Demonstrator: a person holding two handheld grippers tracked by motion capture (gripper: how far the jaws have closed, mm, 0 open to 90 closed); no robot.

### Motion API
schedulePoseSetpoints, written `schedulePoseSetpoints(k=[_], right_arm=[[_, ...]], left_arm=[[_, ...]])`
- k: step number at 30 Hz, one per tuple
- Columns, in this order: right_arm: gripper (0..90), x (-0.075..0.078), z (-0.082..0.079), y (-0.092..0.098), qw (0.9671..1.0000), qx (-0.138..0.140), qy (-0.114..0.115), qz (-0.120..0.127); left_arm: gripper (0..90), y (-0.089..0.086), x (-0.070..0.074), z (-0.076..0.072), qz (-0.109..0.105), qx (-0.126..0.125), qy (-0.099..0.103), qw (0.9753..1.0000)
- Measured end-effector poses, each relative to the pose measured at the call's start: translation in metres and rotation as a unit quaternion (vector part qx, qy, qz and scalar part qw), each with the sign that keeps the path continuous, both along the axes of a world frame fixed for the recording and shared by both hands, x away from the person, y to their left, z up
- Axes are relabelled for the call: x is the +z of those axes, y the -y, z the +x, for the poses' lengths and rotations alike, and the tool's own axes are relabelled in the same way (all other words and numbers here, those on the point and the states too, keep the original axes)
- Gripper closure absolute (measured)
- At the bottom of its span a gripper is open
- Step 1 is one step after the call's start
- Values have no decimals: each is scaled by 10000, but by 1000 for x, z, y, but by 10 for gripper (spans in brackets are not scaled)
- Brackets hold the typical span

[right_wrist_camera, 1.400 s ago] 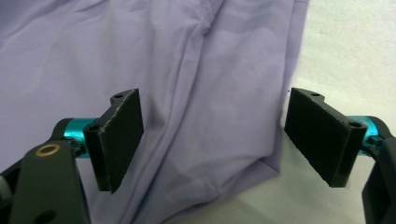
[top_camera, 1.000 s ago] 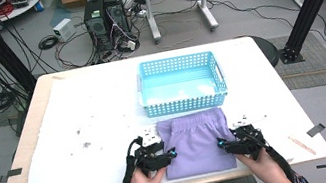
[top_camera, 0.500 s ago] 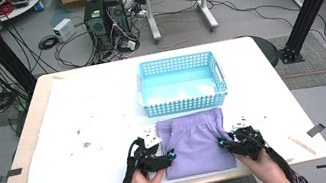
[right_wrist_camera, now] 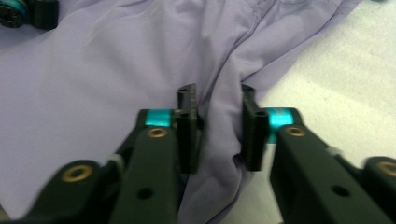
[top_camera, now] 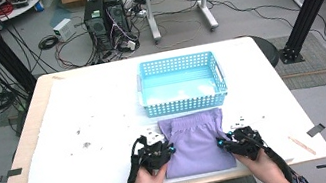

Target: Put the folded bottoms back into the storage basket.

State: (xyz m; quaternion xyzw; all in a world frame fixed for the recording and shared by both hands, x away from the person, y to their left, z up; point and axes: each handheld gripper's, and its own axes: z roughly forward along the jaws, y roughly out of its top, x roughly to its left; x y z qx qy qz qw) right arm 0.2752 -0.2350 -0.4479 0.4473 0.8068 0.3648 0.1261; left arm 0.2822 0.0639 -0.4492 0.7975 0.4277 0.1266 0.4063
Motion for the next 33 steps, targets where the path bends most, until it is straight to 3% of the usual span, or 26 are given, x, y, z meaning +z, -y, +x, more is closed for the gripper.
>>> schedulePoseSetpoints(k=[5, 8, 13, 26, 33], right_arm=[[850, 1, 3, 1, 9998, 126, -95, 99], [862, 2, 4, 3, 9998, 167, -66, 112], [864, 12, -1, 5, 9993, 277, 128, 197], [864, 53, -12, 14, 9959, 438, 574, 542], [864, 87, -5, 17, 9912, 499, 975, 750]], left_arm=[[848, 6, 1, 3, 124, -270, 124, 9995], [852, 1, 2, 6, -60, -378, 26, 9993], [858, -3, 12, 4, -254, -442, 166, 9986], [860, -17, 59, -9, -784, -657, 671, 9925], [860, -22, 93, -3, -863, -703, 1023, 9885]])
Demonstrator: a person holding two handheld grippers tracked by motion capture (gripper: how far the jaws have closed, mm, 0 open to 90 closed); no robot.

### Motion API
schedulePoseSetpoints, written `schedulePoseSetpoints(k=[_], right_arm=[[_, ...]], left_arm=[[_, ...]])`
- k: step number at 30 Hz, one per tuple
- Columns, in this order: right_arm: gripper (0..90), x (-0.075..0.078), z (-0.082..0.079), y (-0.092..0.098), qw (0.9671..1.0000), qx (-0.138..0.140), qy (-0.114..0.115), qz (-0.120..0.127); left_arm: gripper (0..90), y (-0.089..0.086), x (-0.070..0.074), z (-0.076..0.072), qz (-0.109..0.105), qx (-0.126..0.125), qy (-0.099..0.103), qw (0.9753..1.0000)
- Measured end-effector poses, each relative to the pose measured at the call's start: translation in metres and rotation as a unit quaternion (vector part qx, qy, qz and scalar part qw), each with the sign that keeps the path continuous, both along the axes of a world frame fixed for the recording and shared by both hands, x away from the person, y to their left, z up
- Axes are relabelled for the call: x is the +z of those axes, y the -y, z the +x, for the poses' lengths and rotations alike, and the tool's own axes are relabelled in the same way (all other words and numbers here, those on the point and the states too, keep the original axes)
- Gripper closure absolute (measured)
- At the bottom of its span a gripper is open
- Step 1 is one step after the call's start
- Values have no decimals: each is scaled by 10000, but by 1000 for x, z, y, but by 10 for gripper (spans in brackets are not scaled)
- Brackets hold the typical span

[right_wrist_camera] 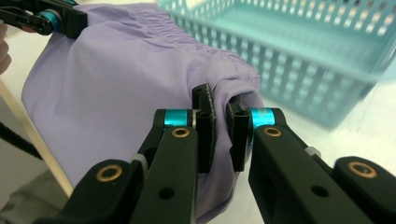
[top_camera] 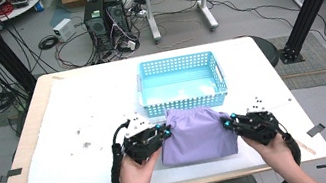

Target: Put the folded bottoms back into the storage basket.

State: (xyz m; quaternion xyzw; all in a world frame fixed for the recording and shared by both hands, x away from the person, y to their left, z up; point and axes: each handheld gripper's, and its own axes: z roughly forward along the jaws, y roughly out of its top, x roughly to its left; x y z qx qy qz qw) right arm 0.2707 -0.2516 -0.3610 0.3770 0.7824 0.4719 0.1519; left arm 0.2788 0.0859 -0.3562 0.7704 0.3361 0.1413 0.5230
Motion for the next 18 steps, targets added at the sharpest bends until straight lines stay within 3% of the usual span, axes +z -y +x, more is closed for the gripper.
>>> schedulePoseSetpoints(k=[6, 11, 14, 18], right_arm=[[864, 25, 18, -1, 9998, 15, 191, 82], [863, 47, 45, -7, 9995, -10, 291, 84], [863, 56, 66, -12, 9991, -91, 402, -38], [863, 60, 97, -17, 9990, -200, 385, -81]], left_arm=[[860, -5, 30, 20, -150, 38, 202, 9997], [860, -8, 50, 47, -160, 202, 436, 9987], [860, -8, 56, 65, -141, 324, 481, 9982], [860, -6, 58, 89, -72, 478, 565, 9972]])
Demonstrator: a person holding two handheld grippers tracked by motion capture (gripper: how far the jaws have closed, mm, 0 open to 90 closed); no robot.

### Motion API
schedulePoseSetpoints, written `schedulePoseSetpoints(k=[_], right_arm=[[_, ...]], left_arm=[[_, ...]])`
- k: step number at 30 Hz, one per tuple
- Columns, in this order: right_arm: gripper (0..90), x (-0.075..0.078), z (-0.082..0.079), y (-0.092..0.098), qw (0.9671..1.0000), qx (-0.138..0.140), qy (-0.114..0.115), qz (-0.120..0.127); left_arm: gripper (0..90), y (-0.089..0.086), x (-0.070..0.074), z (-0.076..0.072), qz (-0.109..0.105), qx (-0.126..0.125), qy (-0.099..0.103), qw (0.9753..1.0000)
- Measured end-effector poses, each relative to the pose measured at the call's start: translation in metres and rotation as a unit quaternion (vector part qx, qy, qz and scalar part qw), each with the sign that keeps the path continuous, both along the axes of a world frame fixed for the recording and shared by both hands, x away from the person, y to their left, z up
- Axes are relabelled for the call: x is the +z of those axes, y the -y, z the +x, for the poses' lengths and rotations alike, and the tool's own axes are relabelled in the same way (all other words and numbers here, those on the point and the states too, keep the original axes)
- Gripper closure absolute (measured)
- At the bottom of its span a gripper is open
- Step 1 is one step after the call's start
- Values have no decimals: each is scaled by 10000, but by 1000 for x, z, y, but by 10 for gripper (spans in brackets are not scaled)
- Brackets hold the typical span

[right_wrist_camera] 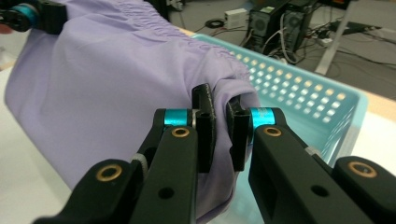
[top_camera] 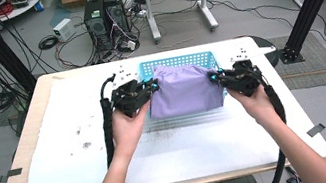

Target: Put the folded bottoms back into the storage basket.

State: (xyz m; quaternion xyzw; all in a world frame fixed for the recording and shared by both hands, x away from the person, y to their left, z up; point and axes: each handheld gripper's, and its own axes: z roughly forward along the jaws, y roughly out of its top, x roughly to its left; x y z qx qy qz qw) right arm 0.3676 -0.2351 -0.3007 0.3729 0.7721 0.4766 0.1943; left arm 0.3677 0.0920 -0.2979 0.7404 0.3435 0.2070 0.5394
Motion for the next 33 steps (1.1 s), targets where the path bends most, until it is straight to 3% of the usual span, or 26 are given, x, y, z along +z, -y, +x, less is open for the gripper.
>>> schedulePoseSetpoints(k=[7, 13, 17, 19, 20, 22, 24, 27, 30, 33], right_arm=[[863, -6, 46, -2, 9997, -202, -133, 45], [862, -16, 79, -8, 9991, -367, -128, -160], [859, -22, 97, -13, 9983, -509, 10, -279], [788, -30, 107, -18, 9971, -624, 7, -438], [707, -34, 110, -20, 9963, -707, -32, -497], [600, -41, 115, -22, 9933, -914, -93, -699], [597, -43, 116, -19, 9929, -910, -137, -752], [548, -40, 110, -10, 9935, -906, -102, -680], [498, -37, 100, -1, 9945, -854, -35, -603], [470, -36, 85, 11, 9960, -743, 9, -496]], left_arm=[[860, 4, -8, 40, -8, 157, -60, 9999], [860, 8, -18, 68, 80, 238, -86, 9996], [860, 9, -28, 86, 119, 342, -118, 9993], [852, 7, -36, 96, 243, 471, -186, 9984], [811, 6, -40, 99, 305, 600, -151, 9976], [615, 3, -48, 105, 401, 759, -253, 9960], [561, -1, -52, 105, 404, 777, -308, 9957], [494, -6, -56, 97, 504, 767, -173, 9956], [442, -14, -55, 84, 578, 703, -79, 9958], [430, -25, -51, 66, 507, 547, 107, 9972]])
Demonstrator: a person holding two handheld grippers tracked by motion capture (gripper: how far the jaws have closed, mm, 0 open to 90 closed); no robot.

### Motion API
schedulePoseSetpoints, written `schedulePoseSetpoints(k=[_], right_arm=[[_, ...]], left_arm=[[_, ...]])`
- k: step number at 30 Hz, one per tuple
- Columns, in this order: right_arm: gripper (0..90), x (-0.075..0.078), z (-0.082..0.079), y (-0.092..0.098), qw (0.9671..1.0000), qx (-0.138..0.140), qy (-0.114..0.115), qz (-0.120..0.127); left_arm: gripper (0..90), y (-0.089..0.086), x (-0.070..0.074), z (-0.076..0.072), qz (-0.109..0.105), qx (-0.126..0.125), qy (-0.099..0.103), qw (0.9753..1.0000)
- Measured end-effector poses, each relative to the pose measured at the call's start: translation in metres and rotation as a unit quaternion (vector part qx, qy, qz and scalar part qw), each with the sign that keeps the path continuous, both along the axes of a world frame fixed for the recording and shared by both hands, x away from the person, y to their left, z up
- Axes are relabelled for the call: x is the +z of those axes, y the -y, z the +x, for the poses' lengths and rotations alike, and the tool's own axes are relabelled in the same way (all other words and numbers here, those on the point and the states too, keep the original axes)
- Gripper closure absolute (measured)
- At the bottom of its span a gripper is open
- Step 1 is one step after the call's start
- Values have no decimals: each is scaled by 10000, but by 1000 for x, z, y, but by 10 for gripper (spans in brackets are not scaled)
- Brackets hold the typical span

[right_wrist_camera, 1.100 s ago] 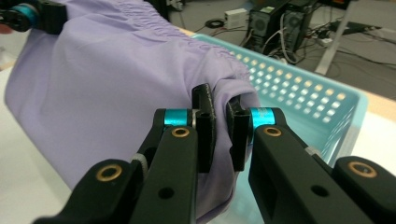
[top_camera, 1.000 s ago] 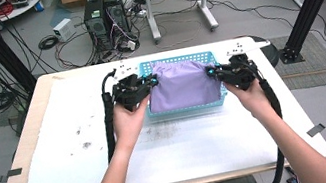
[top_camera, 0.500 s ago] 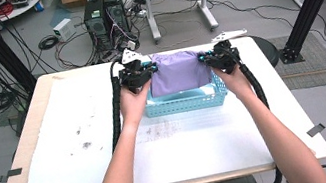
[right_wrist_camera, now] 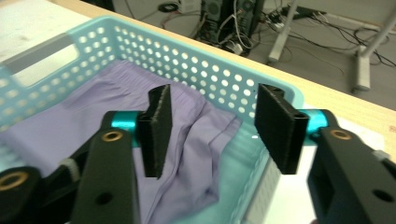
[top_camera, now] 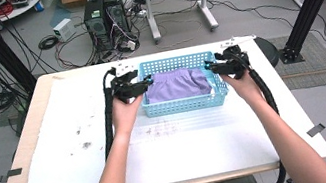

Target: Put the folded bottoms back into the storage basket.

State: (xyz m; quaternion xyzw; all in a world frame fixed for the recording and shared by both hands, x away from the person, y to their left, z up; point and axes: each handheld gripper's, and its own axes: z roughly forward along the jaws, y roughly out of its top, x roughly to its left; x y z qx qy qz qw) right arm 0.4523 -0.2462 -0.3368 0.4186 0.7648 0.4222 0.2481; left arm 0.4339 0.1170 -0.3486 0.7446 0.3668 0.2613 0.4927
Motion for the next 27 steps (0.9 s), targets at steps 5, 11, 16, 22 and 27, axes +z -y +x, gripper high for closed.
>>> schedulePoseSetpoints(k=[5, 11, 16, 22, 27], right_arm=[[406, -1, -29, 23, 9997, 91, 111, 186], [350, -15, -64, 45, 9986, 157, 267, 417], [317, -30, -89, 55, 9986, 160, 267, 434], [285, -45, -111, 59, 9991, -36, 411, 119], [281, -56, -115, 66, 9989, -84, 331, 315]], left_arm=[[386, -20, 3, -31, -114, -239, 157, 9995], [338, -44, -5, -68, -122, -368, 337, 9987], [308, -62, -18, -95, -174, -330, 451, 9983], [308, -75, -31, -110, -137, -196, 489, 9985], [309, -80, -37, -111, -43, -119, 420, 9990]])
